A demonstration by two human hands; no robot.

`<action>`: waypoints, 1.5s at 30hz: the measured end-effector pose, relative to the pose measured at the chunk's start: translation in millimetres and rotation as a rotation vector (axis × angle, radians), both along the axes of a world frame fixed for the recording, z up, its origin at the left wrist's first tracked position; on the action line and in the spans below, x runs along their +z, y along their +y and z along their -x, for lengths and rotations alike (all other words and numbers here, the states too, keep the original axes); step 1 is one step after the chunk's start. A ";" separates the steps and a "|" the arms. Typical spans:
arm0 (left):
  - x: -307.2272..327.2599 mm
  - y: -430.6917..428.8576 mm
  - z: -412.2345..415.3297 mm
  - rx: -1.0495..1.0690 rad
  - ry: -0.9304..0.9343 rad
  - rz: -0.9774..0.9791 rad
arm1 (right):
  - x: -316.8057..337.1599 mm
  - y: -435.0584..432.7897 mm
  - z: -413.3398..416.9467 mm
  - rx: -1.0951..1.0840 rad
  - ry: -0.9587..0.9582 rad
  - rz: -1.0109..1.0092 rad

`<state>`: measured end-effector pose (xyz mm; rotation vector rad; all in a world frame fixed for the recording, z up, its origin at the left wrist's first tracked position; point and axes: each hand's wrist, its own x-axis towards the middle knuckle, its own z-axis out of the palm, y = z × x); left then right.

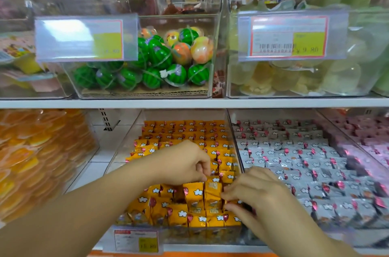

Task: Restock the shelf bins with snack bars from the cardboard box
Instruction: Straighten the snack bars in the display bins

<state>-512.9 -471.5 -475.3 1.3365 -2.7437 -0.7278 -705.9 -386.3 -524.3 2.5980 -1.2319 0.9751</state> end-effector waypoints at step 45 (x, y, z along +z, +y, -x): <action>30.4 3.2 3.2 -0.040 0.052 0.015 | 3.6 11.4 -1.2 -0.052 0.454 -0.053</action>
